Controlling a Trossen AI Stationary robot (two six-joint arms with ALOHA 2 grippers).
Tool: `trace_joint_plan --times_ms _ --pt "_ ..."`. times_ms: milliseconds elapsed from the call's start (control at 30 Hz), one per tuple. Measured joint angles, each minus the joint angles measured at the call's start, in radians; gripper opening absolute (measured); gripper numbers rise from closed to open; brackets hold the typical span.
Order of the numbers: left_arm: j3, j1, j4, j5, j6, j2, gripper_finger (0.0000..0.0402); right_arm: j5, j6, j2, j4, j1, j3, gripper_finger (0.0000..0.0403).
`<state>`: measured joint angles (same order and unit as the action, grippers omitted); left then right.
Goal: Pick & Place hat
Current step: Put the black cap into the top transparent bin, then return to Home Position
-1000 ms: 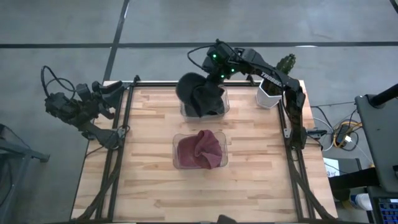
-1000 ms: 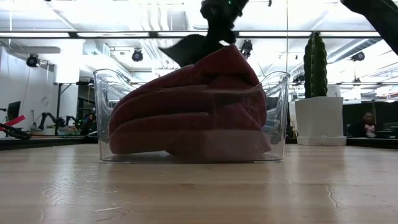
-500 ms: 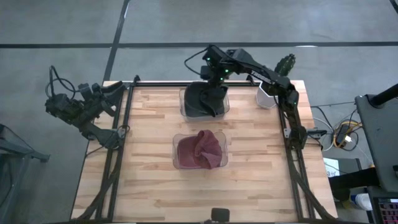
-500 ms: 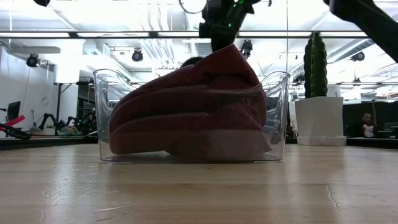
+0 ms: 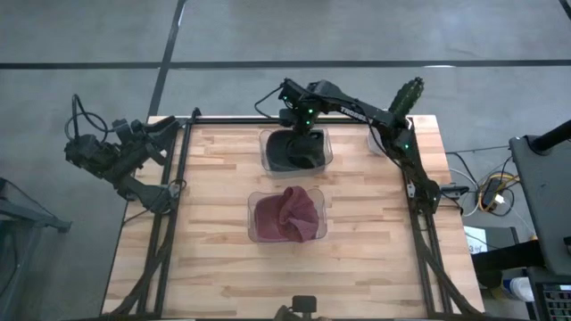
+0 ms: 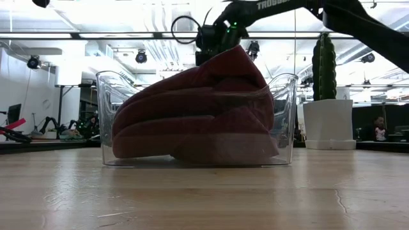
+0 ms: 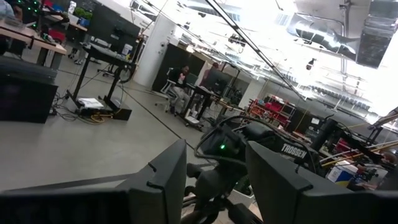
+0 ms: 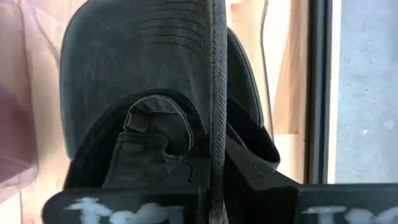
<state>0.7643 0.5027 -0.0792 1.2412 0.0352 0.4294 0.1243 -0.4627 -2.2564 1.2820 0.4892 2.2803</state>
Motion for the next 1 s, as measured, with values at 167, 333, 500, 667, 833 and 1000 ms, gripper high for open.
trace_joint_plan --times_ms 167,333,500,667,833,1000 --pt "0.000 0.000 0.001 0.001 0.000 0.000 0.0158 -0.005 -0.012 -0.022 -0.006 -0.008 -0.001 0.0017" --pt "0.000 0.000 0.003 0.003 0.000 0.000 0.0158 -0.004 -0.037 -0.019 -0.019 -0.026 -0.002 0.0071" --pt "0.000 0.000 0.008 0.010 -0.003 0.000 0.0158 -0.023 0.019 -0.019 -0.044 -0.028 -0.002 0.0159" --pt "0.000 0.000 0.011 0.010 0.000 0.000 0.0158 -0.104 0.104 -0.015 -0.033 -0.035 0.021 0.0235" --pt "0.000 0.000 0.013 0.010 0.000 0.000 0.0158 -0.127 0.214 0.012 -0.014 -0.042 0.070 0.0277" --pt "0.000 0.000 0.065 0.010 0.005 0.000 0.0155 -0.027 0.410 0.064 -0.035 -0.074 0.067 0.0264"
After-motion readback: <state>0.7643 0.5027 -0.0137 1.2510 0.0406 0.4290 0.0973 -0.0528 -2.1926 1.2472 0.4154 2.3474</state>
